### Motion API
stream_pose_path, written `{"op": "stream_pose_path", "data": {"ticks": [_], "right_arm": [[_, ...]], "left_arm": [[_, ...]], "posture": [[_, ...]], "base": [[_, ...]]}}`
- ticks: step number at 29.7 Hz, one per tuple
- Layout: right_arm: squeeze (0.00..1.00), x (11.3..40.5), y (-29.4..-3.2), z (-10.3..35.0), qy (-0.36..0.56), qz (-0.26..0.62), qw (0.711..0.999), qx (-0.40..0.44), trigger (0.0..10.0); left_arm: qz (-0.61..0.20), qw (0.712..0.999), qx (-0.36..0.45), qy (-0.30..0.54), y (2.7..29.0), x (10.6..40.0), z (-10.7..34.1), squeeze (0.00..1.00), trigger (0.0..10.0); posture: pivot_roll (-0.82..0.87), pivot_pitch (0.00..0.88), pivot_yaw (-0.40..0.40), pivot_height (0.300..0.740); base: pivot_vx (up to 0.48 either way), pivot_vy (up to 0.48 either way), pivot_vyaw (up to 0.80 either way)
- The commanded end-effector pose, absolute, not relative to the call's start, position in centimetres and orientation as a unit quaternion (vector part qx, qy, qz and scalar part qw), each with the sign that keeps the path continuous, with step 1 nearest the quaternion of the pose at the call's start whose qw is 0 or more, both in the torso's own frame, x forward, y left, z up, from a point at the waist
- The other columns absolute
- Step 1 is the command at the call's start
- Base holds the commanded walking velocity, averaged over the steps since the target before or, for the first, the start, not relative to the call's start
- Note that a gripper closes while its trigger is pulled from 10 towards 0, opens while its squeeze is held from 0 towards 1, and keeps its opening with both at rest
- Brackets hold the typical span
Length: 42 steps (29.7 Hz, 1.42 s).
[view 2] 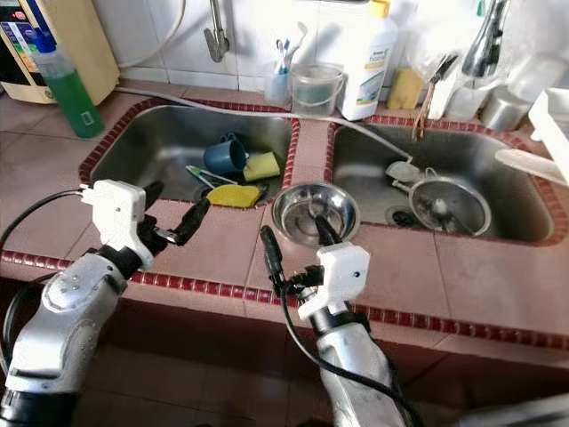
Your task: Kitchen organization
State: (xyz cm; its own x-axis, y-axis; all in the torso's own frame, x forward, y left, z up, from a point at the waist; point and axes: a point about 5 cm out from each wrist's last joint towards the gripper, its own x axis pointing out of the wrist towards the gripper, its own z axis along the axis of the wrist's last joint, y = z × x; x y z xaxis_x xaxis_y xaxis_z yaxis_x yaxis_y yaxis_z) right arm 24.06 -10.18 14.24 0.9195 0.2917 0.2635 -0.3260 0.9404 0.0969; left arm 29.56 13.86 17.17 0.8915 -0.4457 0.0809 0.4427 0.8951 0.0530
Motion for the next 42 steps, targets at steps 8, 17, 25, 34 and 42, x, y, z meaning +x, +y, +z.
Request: {"op": "stream_pose_path", "data": {"ticks": [8,17,25,34,42], "right_arm": [[0.0,25.0,-11.4,13.7,-0.121,0.076,0.99,0.014,10.0],[0.0,25.5,-14.5,12.3,-0.094,-0.034,0.994,-0.035,10.0],[0.0,25.9,-14.7,12.5,-0.097,-0.082,0.99,-0.055,10.0],[0.0,25.8,-13.6,12.2,-0.095,-0.069,0.992,-0.055,10.0],[0.0,25.1,-13.0,11.3,-0.079,-0.07,0.993,-0.049,10.0]], "left_arm": [[-0.261,0.96,0.067,-0.073,13.6,29.3,17.6,0.0,10.0],[-0.312,0.941,0.104,-0.084,12.3,28.5,17.1,0.0,10.0],[-0.35,0.925,0.111,-0.094,11.6,28.0,16.7,0.0,10.0],[-0.354,0.922,0.118,-0.104,12.1,27.9,17.0,0.0,10.0],[-0.395,0.903,0.13,-0.106,12.1,26.6,16.8,0.0,10.0]], "posture": [[-0.21,0.112,0.009,0.732],[-0.21,0.115,0.015,0.732],[-0.22,0.115,0.014,0.732],[-0.21,0.122,0.007,0.732],[-0.19,0.134,0.015,0.732]], "base": [[0.0,0.0,0.0],[0.0,0.0,0.0],[0.0,0.0,0.0],[0.0,0.0,0.0],[0.0,0.0,0.0]]}}
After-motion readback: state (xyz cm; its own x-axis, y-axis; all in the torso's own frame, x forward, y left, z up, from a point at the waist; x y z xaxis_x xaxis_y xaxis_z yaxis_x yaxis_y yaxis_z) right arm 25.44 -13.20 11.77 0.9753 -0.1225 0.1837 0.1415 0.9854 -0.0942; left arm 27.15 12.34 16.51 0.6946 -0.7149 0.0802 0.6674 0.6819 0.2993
